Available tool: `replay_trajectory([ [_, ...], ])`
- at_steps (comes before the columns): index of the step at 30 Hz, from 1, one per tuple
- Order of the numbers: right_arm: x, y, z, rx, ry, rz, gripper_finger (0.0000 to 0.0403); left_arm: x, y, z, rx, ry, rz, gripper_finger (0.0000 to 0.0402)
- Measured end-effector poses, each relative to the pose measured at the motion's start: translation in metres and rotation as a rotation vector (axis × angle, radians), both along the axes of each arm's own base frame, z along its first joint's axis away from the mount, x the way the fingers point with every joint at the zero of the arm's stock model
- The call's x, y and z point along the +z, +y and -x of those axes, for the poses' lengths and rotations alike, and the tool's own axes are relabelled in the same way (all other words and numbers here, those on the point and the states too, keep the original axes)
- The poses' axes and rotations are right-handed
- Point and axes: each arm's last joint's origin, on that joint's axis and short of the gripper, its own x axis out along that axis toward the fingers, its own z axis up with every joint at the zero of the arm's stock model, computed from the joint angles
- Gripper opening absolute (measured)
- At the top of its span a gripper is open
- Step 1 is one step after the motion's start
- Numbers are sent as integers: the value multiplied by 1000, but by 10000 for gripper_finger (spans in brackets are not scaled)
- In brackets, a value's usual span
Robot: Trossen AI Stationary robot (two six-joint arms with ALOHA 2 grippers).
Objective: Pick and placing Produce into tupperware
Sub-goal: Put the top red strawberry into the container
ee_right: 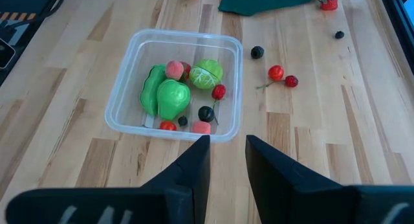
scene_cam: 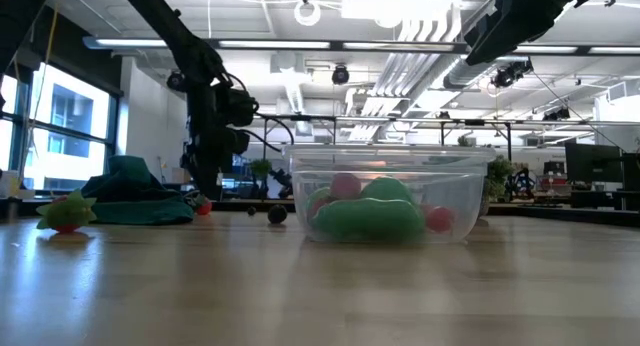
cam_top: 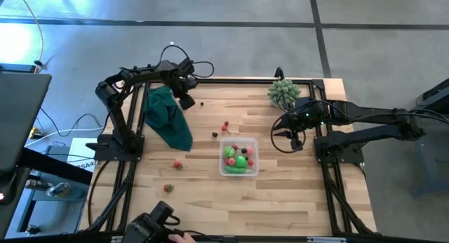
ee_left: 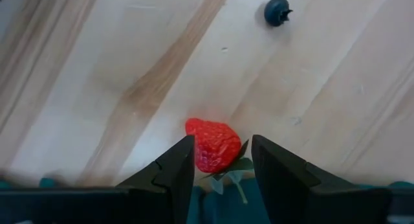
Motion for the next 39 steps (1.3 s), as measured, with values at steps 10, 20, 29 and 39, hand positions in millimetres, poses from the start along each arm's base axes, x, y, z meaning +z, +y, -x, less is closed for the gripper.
replay_trajectory([
  [10, 0, 0, 0, 1, 0, 0, 89, 0, 0, 0, -11, -1, -6, 146],
  [20, 0, 0, 0, 0, 0, 0, 89, 0, 1, 1, -40, 40, -33, 222],
  [29, 0, 0, 0, 0, 0, 0, 89, -22, -9, 7, -35, 21, -9, 226],
  [39, 0, 0, 0, 0, 0, 0, 89, -27, -9, 6, -39, 5, -39, 225],
])
